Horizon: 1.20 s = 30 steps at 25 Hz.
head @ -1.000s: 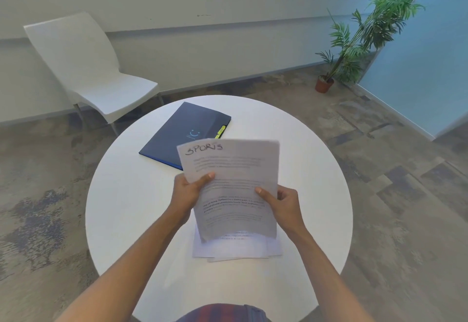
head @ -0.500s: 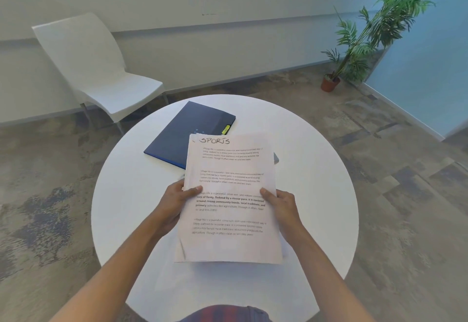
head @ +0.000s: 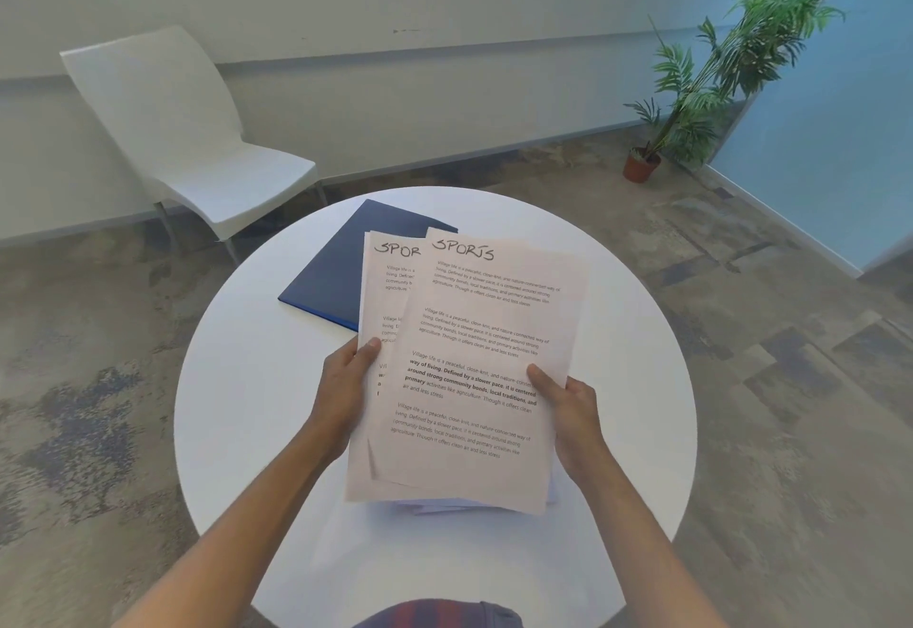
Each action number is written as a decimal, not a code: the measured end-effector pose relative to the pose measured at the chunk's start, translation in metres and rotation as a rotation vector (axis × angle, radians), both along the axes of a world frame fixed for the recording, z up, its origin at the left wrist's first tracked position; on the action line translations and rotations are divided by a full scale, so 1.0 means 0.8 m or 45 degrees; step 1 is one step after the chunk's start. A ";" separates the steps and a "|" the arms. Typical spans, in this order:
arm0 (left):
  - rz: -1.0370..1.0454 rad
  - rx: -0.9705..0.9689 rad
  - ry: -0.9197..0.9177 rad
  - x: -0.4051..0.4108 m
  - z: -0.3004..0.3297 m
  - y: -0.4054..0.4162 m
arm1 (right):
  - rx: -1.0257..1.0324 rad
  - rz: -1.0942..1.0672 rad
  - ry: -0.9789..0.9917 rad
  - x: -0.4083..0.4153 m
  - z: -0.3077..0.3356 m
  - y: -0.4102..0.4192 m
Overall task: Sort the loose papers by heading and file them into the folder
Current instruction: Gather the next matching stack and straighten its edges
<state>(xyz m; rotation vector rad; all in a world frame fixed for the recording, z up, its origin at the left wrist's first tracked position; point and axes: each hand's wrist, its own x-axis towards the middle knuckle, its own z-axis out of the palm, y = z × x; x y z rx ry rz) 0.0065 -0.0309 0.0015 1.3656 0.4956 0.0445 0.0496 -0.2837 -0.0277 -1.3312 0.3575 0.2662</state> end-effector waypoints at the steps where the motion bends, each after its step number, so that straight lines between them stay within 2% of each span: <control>1: -0.002 0.011 0.006 0.001 0.000 0.002 | 0.043 0.003 0.032 0.001 0.000 -0.003; 4: -0.004 0.040 -0.070 0.002 0.002 0.006 | 0.110 0.014 0.074 0.002 -0.001 -0.009; 9: 0.022 0.082 -0.152 0.003 0.010 0.003 | 0.062 0.103 -0.031 -0.002 0.008 -0.007; 21: 0.068 0.057 -0.192 0.008 0.012 -0.005 | 0.059 -0.142 -0.038 0.000 -0.004 -0.004; 26: -0.001 0.091 -0.201 0.013 0.014 -0.001 | 0.135 0.067 -0.039 -0.001 0.003 -0.009; 30: -0.112 0.093 -0.111 0.016 0.011 -0.001 | 0.037 0.183 -0.128 0.003 0.013 -0.015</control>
